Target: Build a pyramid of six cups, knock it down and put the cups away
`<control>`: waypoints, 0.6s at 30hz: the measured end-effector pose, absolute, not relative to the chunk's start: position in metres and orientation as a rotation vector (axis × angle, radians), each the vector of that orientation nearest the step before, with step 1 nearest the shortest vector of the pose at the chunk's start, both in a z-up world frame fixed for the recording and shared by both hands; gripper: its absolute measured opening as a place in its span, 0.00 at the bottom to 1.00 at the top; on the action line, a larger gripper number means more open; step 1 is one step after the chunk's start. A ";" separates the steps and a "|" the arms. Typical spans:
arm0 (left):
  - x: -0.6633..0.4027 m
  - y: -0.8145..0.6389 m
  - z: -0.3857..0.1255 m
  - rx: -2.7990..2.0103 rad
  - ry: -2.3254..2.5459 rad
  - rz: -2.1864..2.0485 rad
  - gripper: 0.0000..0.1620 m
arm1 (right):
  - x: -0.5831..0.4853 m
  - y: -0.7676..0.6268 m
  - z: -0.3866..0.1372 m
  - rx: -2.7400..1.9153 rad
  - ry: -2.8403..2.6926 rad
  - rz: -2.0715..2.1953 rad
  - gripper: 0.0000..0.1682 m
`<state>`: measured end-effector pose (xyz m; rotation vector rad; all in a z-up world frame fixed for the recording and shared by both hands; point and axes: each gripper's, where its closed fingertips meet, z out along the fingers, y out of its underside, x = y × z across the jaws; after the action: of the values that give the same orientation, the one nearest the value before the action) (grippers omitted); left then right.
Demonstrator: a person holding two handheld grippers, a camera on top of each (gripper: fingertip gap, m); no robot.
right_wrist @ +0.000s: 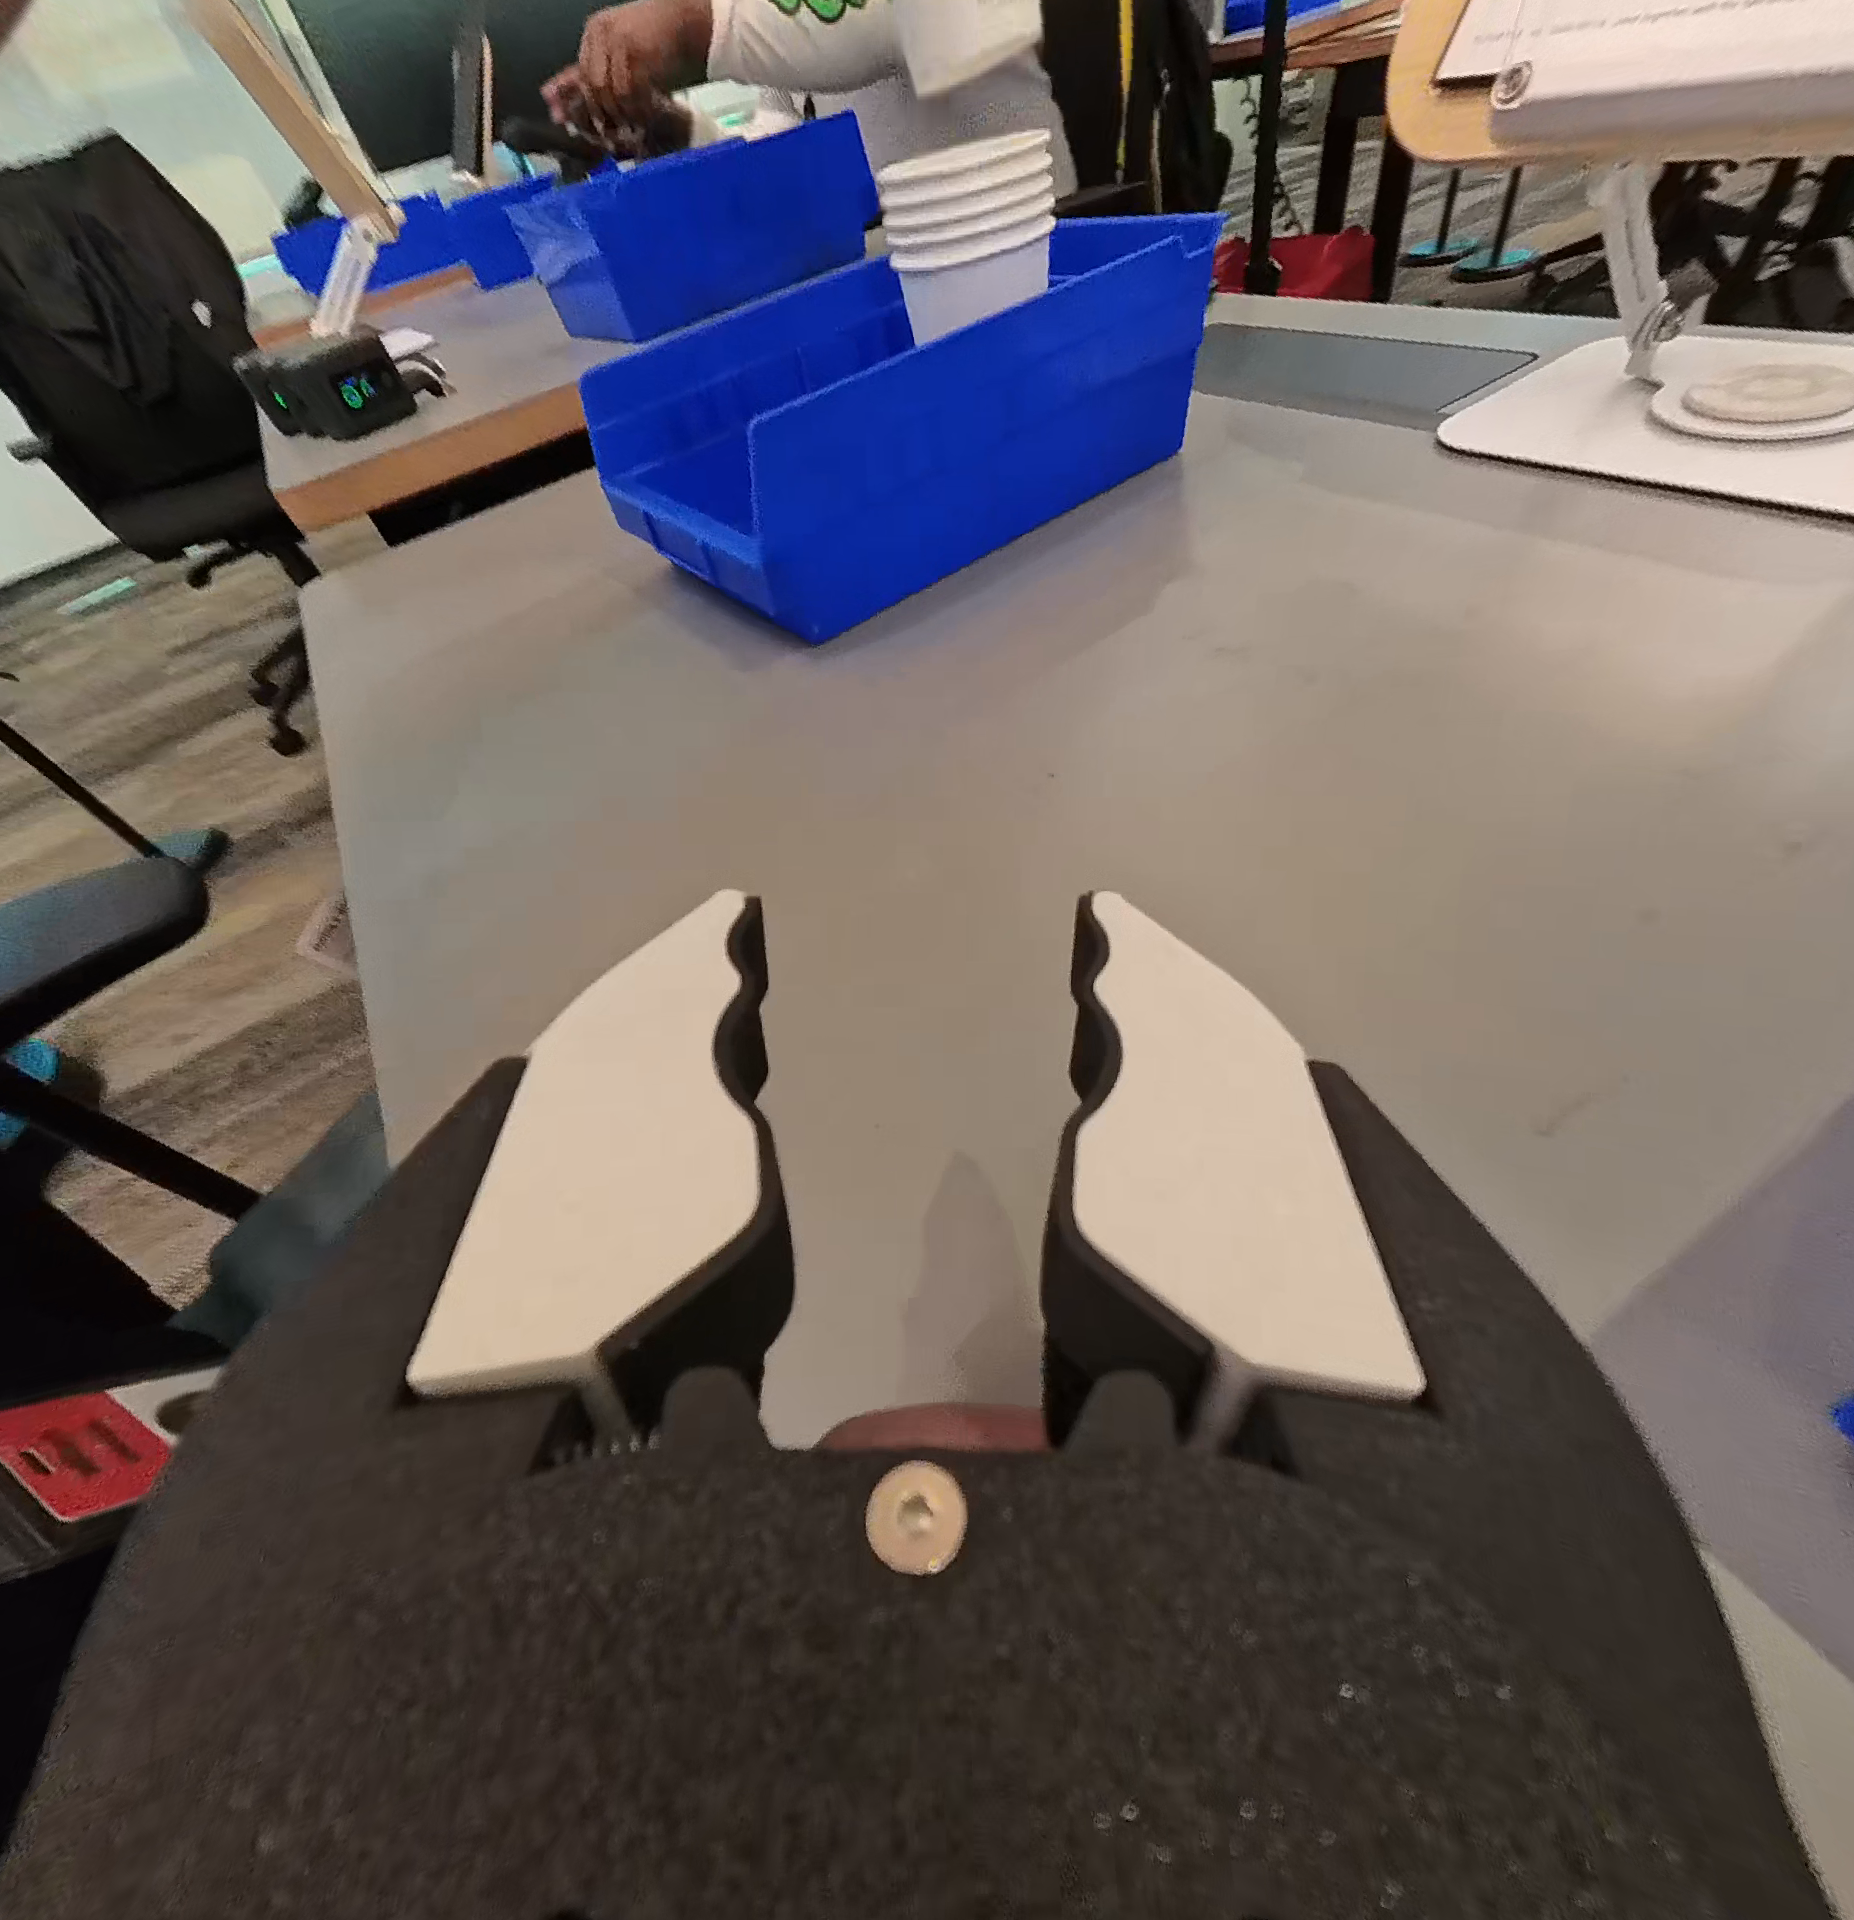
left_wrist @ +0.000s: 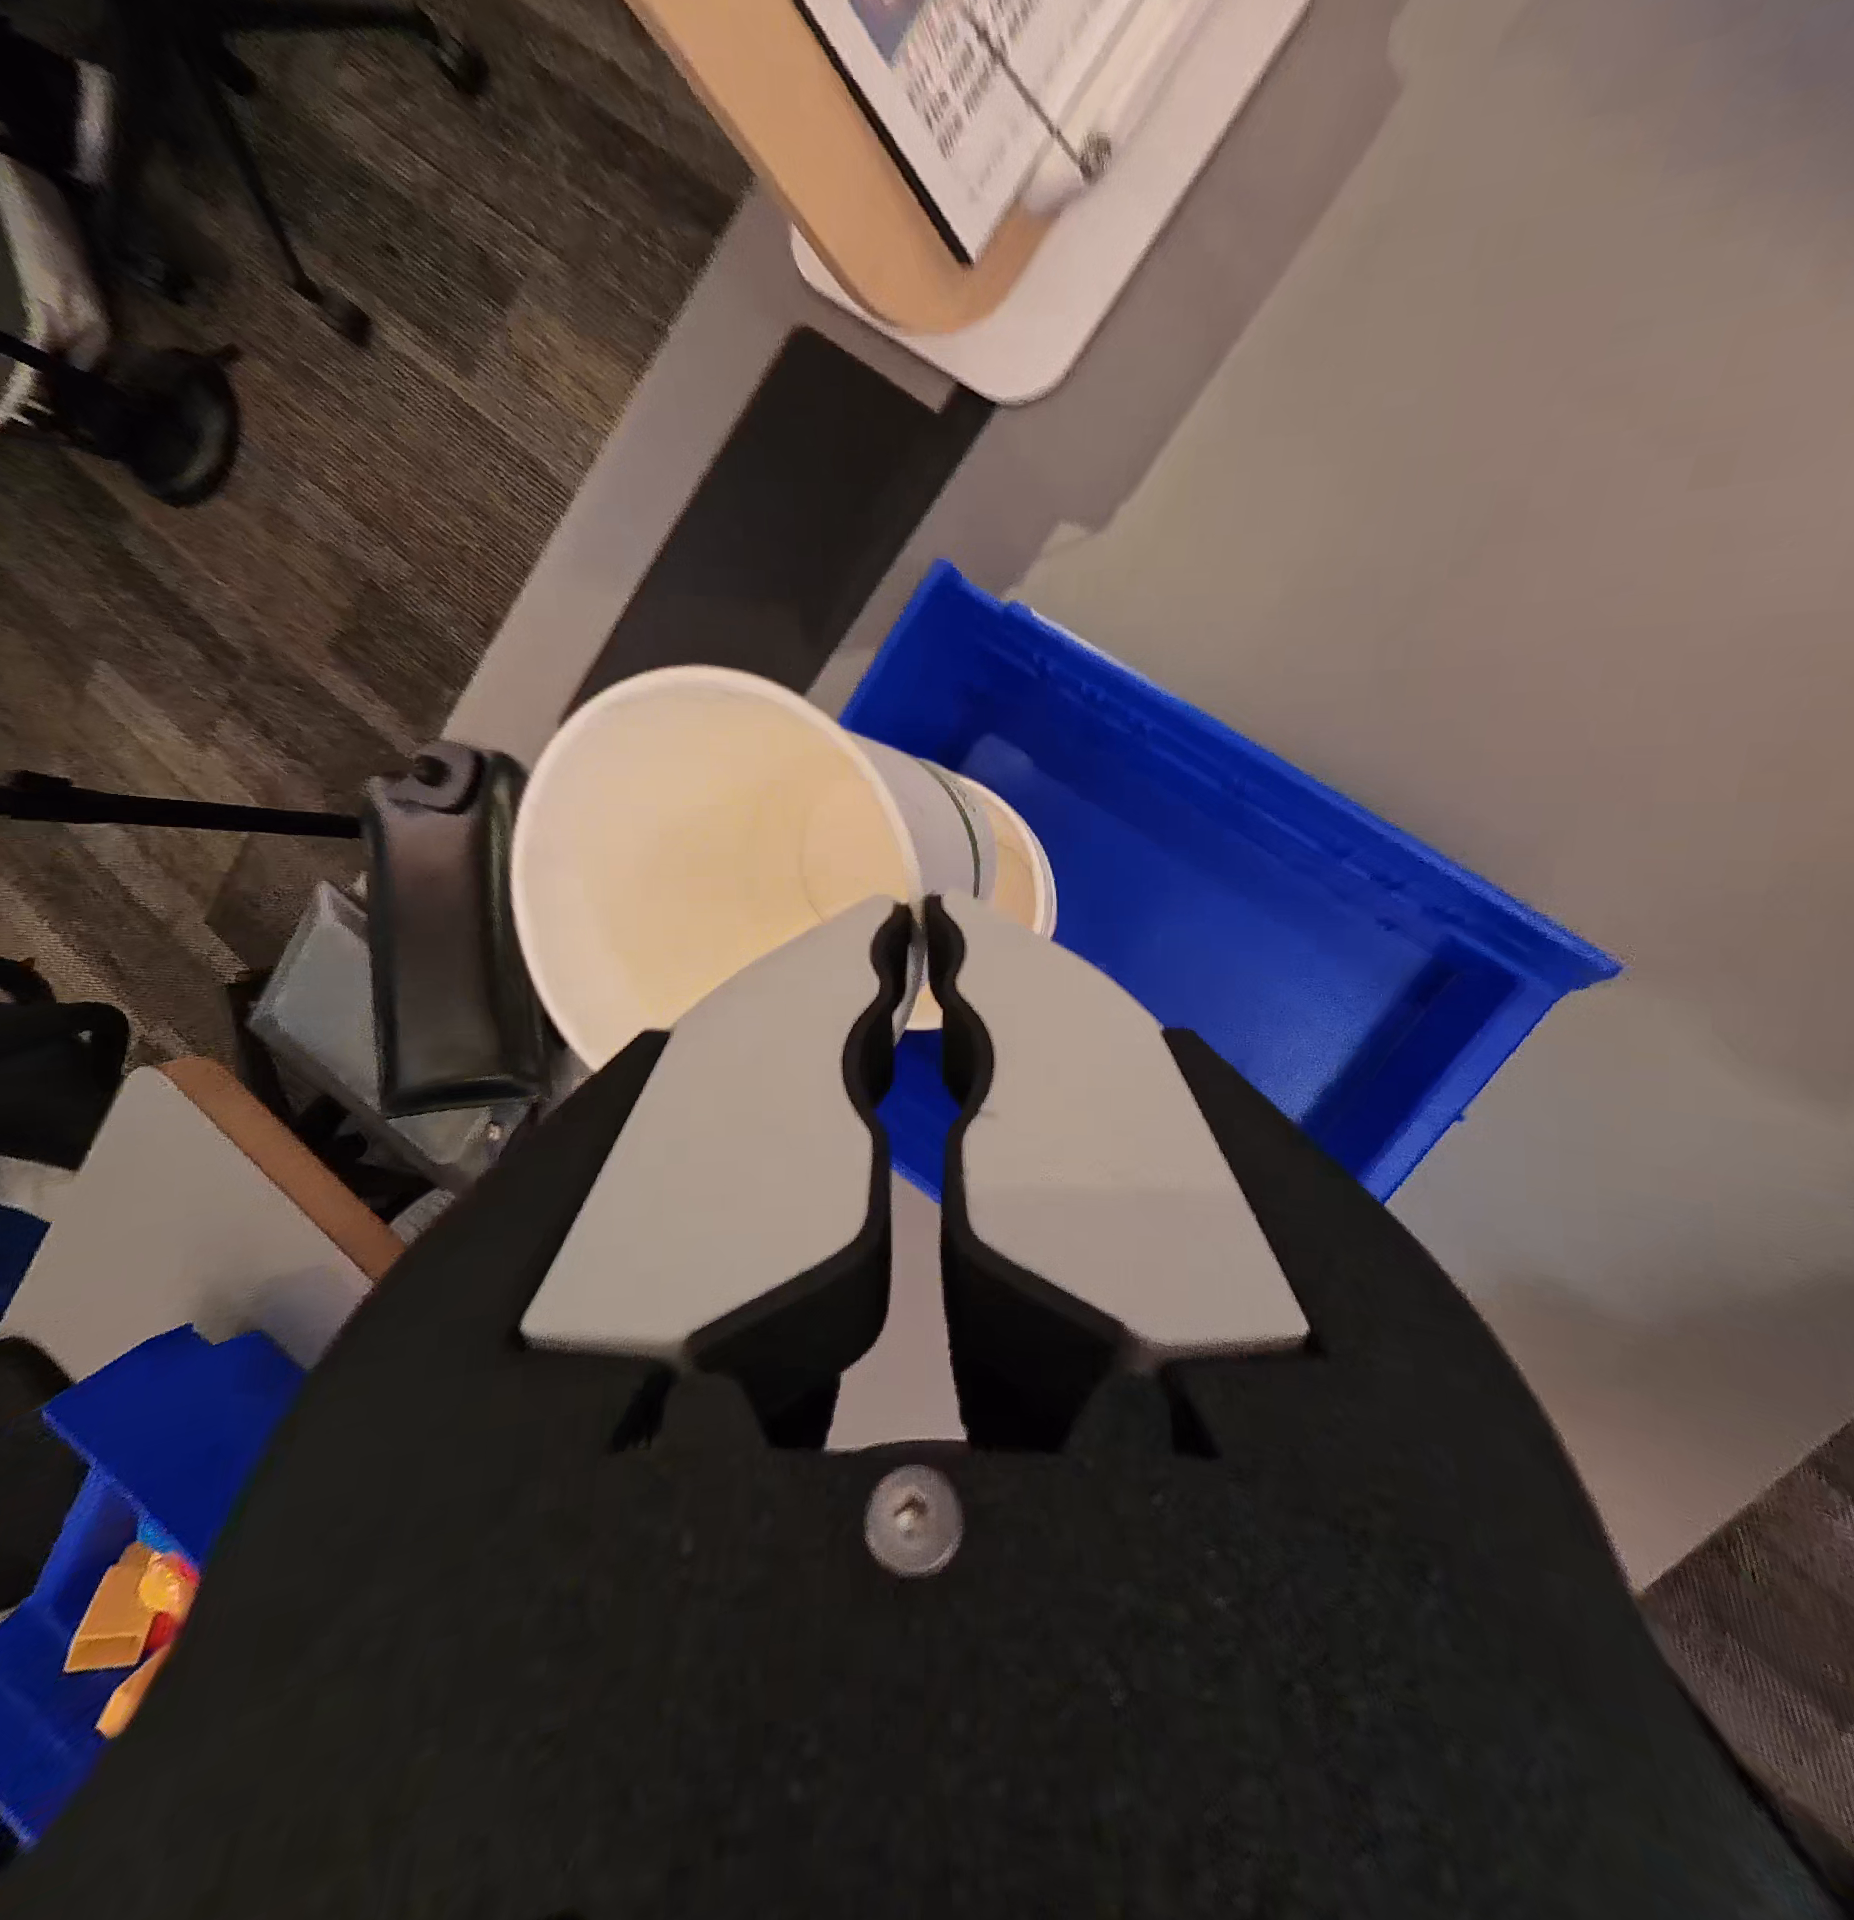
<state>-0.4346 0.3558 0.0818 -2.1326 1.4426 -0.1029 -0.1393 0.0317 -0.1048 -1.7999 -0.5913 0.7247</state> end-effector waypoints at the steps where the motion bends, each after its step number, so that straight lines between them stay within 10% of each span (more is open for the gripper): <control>1: -0.434 0.353 0.094 -2.114 1.410 -0.118 0.01 | -0.140 0.034 -0.104 -1.796 -0.579 0.750 0.33; 10: -0.373 0.293 0.140 -1.820 1.159 -0.557 0.02 | -0.153 0.062 -0.076 -1.694 -0.494 0.931 0.35; 18: -0.259 0.209 0.136 -1.511 1.072 -1.151 0.01 | -0.164 0.135 -0.003 -1.440 -0.342 1.186 0.56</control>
<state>-0.2594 0.2095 0.1356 -1.5105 1.0716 -1.1507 -0.1644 0.1348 -0.0028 -1.4397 -0.3417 1.1856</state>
